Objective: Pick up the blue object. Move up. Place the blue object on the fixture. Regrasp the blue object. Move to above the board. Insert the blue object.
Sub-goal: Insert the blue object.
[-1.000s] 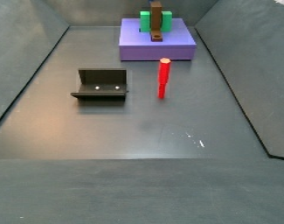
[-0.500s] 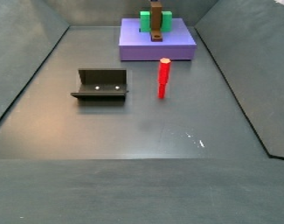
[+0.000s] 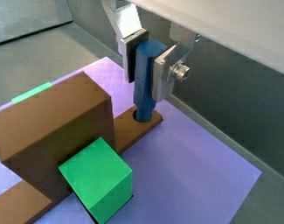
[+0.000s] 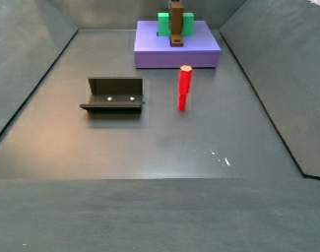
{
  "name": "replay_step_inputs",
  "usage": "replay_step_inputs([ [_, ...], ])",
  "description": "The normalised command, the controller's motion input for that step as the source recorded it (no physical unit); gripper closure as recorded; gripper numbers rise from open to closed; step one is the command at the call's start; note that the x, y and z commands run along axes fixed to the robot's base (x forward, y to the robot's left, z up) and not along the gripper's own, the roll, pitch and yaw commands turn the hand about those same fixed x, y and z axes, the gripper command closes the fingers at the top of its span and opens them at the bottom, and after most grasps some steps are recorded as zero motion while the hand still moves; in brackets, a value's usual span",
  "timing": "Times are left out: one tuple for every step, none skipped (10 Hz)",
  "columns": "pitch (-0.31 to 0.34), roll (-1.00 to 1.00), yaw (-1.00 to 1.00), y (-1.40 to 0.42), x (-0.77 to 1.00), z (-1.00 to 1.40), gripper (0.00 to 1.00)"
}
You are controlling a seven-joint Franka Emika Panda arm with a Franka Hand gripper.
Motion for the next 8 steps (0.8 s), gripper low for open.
replay_step_inputs([
  [0.000, 0.02, 0.00, -0.01, 0.20, -0.27, 1.00],
  [0.000, 0.07, 0.00, -0.04, 0.19, -0.25, 1.00],
  [0.000, 0.10, 0.00, -0.07, 0.15, -0.28, 1.00],
  [0.000, 0.10, 0.00, -0.16, 0.16, -0.41, 1.00],
  [0.007, 0.15, 0.00, -0.14, 0.13, -0.42, 1.00],
  [0.034, 0.10, 0.00, -0.07, 0.03, -0.42, 1.00],
  [0.000, 0.01, 0.00, 0.00, 0.00, 0.00, 1.00],
  [0.000, 0.00, 0.00, 0.00, 0.00, 0.00, 1.00],
])
